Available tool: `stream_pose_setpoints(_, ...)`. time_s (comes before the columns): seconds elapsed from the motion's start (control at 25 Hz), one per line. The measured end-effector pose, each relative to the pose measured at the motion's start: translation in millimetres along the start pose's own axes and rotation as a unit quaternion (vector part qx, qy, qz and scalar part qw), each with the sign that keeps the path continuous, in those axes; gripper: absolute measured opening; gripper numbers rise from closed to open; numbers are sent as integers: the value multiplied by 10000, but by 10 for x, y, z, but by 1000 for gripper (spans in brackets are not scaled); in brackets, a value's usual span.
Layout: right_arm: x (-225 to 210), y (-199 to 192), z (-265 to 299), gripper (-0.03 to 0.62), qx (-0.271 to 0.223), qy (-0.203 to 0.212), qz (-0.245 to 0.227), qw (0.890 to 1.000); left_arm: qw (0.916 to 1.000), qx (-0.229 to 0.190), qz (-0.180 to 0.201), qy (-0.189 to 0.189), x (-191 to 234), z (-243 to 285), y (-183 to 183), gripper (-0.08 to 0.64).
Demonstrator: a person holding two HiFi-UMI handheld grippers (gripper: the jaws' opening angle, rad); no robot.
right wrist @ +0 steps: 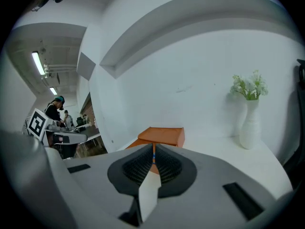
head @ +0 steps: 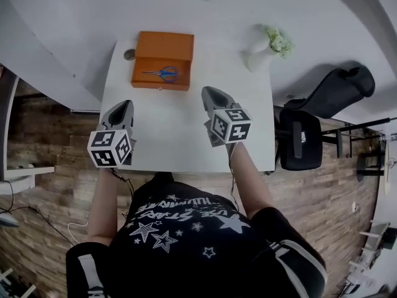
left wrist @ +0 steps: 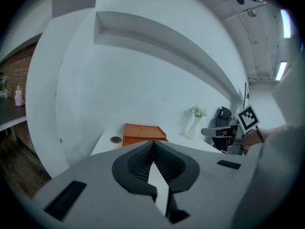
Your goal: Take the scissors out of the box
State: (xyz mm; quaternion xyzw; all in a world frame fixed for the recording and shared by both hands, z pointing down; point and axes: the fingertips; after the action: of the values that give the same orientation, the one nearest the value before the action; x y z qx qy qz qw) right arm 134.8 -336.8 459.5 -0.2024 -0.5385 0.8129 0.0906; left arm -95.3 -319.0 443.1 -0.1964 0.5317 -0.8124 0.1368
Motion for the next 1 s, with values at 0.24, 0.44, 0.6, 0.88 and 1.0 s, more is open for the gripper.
stream_pose_setpoints(0.24, 128, 110, 635, 47, 693, 412, -489, 9955, 10000, -46, -14, -28, 358, 277, 253, 17)
stream_pose_setpoints(0.44, 189, 140, 1132, 48, 1363, 666, -1073, 9826, 10000, -20, -15, -58, 612, 536, 394, 17)
stream_pose_setpoints(0.6, 153, 164, 1433, 48, 1646, 760, -1279, 9751, 10000, 34, -32, -87, 751, 714, 426, 17)
stream_pose_setpoints(0.88, 161, -23, 1805, 49, 2331, 1074, -2085, 9438, 9996, 165, -170, -168, 924, 952, 374, 17)
stream_pose_setpoints(1.0, 175, -161, 1904, 64, 2600, 1280, -2232, 9307, 9992, 249, -237, -200, 977, 1031, 314, 17)
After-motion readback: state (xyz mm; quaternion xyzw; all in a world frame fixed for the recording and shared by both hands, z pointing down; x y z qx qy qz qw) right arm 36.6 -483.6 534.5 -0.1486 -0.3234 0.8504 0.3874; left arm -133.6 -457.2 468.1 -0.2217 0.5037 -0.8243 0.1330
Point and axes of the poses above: the fingertips, and each gripper's own axes: z forward along the fingers, x to its left, y out of its top, and after that the axes turned 3 degrees about y, right-handed
